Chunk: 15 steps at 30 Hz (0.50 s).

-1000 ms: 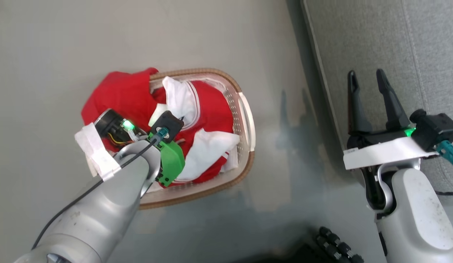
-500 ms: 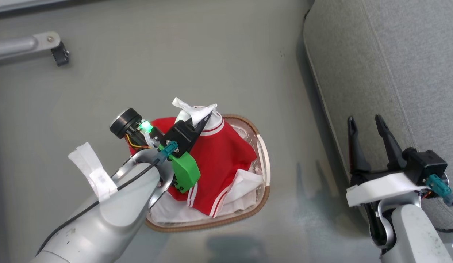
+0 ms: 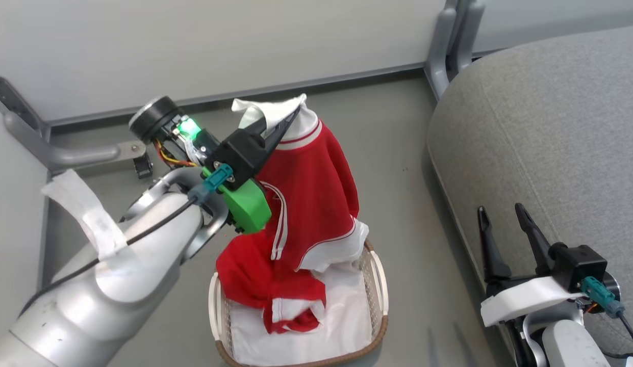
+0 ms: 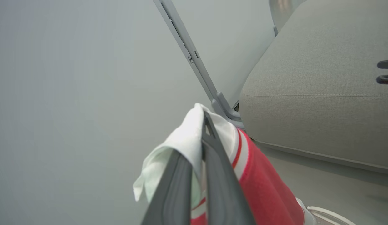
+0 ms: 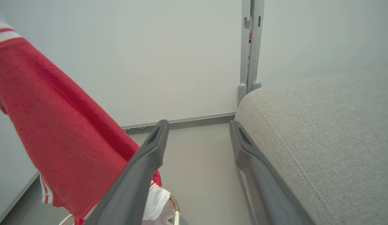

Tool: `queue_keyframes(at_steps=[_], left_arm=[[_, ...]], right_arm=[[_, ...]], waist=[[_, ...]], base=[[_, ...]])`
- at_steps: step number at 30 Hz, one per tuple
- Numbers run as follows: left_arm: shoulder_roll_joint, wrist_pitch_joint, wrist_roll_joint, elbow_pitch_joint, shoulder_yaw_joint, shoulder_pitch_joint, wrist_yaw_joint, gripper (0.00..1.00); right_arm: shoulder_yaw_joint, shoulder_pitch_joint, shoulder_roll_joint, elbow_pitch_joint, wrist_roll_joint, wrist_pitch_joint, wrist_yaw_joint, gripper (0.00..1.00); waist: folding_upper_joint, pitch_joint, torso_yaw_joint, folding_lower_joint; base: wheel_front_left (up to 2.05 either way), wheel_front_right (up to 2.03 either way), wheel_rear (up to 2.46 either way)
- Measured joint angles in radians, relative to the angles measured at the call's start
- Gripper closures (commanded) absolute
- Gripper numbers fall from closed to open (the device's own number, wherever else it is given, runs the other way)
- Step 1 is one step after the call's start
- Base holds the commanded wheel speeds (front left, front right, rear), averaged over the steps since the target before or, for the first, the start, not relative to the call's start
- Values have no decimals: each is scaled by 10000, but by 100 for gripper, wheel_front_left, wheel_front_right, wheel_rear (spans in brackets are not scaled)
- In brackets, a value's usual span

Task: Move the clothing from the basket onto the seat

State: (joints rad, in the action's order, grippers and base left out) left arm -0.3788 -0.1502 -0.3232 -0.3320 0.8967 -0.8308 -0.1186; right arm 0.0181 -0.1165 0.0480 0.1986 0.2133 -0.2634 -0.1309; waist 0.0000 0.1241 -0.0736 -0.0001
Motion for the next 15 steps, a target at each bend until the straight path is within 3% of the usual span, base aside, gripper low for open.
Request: queue_keyframes(at_steps=[7,15], left_arm=[[-215,585,-245,477,-293,-713,-4,100],[-63,545,-355,385,-453,-1250,-4,100]], right_arm=[[416,1,2,-61,-188,0,0,0],[1653,-713,4,-40,-594,0,0,0]], waist=[[0,-681,-4,0],[0,-807,-103,0]], base=[[0,0,0],[0,0,0]])
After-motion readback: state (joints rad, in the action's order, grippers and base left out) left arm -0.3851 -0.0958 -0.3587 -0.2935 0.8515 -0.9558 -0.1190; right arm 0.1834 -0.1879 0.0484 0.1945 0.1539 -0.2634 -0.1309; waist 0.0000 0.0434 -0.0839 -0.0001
